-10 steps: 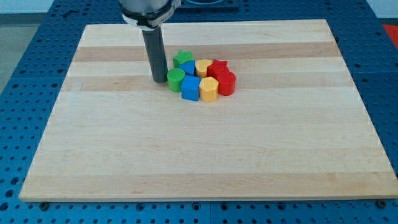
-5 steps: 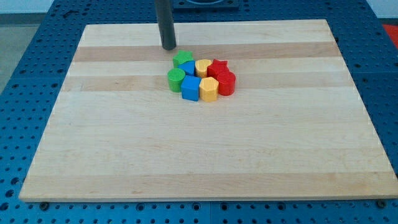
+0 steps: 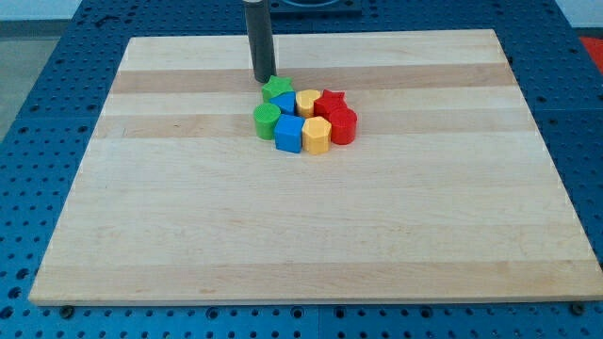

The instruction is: Push the group of blocks a bit down

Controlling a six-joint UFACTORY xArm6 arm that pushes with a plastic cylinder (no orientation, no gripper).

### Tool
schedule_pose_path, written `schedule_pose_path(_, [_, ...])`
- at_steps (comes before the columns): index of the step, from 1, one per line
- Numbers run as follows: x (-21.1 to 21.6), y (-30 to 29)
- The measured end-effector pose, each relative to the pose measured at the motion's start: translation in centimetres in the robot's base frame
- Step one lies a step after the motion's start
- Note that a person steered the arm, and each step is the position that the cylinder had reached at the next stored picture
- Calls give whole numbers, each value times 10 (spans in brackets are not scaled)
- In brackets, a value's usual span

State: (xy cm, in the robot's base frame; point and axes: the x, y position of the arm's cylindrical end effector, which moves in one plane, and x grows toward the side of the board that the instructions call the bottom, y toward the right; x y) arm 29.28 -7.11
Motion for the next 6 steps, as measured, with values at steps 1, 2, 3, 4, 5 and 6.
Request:
schedule_pose_path(1, [7, 0])
schedule_pose_path(2, [12, 0])
schedule_pose_path(3, [16, 0])
schedule_pose_path(4, [18, 0])
schedule_pose_path(5, [21, 0])
schedule_pose_path(6, [22, 0])
